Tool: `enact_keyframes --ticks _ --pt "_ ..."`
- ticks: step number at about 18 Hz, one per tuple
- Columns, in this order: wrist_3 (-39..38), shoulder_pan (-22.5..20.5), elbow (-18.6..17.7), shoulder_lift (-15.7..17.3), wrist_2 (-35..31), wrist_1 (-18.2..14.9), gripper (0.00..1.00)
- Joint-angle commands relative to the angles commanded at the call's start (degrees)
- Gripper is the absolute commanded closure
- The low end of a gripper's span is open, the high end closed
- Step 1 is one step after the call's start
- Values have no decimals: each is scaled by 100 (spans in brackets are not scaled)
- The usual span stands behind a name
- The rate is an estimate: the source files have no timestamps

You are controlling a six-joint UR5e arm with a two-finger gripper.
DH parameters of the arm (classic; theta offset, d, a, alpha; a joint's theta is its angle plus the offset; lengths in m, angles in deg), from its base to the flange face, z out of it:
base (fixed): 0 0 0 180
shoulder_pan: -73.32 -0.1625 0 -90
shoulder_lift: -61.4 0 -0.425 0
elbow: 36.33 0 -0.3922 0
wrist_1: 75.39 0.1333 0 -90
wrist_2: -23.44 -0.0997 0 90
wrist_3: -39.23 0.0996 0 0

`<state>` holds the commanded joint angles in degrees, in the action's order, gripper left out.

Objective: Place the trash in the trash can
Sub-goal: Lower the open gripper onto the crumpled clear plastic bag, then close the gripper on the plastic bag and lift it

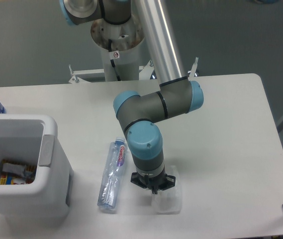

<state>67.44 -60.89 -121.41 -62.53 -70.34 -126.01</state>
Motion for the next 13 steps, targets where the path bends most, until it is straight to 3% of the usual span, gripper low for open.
enact_keyframes --ticks 4,9,13 --pt "-131 -53 228 290 157 0 100" --pt "-1958 -149 1299 229 343 9 100" --pt "-2714 -176 1722 334 360 17 100"
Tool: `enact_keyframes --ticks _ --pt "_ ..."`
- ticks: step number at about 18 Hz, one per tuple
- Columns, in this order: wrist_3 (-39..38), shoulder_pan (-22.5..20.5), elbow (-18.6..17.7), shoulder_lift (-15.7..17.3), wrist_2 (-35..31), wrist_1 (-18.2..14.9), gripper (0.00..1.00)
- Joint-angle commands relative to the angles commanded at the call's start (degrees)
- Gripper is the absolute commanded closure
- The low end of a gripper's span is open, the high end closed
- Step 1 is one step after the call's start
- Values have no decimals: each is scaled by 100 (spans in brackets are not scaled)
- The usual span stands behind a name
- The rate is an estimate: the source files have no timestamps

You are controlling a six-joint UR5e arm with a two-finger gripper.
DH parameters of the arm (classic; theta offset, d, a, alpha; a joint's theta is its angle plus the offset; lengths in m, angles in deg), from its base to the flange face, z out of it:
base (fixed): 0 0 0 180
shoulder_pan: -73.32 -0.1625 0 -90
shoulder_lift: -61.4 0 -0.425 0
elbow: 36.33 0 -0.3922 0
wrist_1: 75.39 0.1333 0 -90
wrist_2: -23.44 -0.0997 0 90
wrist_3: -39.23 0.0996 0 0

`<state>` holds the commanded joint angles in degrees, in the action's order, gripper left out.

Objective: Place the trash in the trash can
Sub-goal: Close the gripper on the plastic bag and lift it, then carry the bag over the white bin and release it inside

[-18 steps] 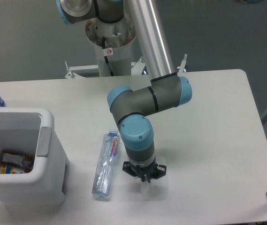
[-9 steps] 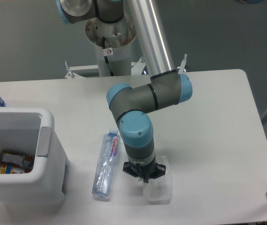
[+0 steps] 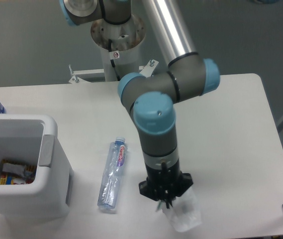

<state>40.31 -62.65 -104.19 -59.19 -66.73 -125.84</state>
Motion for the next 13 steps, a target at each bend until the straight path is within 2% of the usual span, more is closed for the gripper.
enact_keyframes --ticks 2,7,11,13 --pt "-388 -9 124 149 0 61 100" --pt "-757 53 159 650 192 79 100" --pt "-1118 97 71 975 527 70 100" --pt "-1267 298 -16 1124 702 62 100"
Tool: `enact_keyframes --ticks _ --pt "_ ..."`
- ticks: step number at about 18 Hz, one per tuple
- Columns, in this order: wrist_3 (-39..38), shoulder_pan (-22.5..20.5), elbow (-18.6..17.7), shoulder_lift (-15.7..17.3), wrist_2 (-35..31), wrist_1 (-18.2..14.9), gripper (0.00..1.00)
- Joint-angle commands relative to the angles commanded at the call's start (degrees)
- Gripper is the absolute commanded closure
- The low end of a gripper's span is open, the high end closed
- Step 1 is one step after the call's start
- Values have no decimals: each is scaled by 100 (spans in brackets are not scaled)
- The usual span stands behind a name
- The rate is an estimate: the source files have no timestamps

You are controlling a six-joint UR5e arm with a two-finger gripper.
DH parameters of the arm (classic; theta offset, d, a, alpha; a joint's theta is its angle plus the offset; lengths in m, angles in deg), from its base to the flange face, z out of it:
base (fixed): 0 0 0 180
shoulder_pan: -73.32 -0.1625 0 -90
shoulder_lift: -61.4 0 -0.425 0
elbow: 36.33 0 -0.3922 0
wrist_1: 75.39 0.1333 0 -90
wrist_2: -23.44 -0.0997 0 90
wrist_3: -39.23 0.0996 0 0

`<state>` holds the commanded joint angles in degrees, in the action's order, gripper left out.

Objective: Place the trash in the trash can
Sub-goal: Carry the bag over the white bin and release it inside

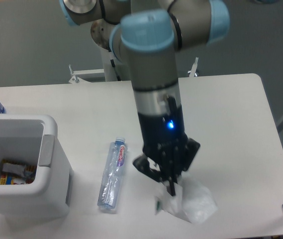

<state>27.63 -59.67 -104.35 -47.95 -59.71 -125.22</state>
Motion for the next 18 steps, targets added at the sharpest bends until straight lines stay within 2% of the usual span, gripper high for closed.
enact_keyframes --ticks 3,8,18 --pt "-18 185 -272 281 281 0 100" --pt "-27 738 -852 695 651 0 100" --pt "-53 1776 -1117 678 687 0 100"
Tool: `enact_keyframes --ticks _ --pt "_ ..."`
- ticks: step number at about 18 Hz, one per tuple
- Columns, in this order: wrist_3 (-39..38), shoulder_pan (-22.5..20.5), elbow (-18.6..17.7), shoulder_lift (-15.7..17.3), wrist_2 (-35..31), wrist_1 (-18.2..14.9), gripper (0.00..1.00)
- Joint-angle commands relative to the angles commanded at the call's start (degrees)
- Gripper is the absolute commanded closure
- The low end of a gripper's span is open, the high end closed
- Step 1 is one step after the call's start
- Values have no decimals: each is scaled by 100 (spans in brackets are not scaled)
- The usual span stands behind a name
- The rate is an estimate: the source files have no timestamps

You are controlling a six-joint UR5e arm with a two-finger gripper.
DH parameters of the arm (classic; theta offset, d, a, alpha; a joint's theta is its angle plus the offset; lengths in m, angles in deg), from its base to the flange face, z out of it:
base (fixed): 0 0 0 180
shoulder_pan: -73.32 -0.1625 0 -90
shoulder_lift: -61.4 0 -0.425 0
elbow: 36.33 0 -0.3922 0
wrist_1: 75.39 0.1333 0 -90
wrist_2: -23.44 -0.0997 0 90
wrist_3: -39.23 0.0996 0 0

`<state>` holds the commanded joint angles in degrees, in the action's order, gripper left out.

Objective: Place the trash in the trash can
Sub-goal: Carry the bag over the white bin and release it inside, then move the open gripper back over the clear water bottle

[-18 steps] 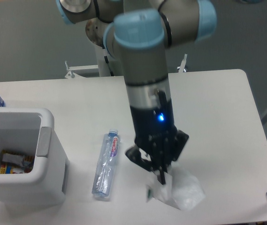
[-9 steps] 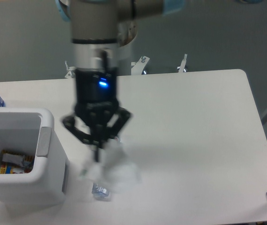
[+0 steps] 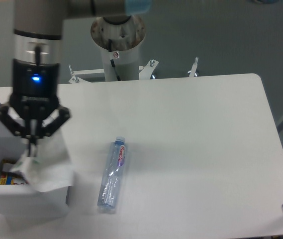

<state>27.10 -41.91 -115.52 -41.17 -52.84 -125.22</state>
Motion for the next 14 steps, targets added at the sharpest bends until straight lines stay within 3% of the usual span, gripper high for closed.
enact_keyframes --ticks 1,2,6,8,12,14 --pt "17 53 -9 -17 0 0 100" --pt "52 123 -18 -35 0 9 89" --pt "53 343 -150 -53 17 9 72" --pt "62 414 -150 -62 44 9 54" --pt "79 405 -115 -9 27 18 8" --pt "62 370 -97 17 26 9 4"
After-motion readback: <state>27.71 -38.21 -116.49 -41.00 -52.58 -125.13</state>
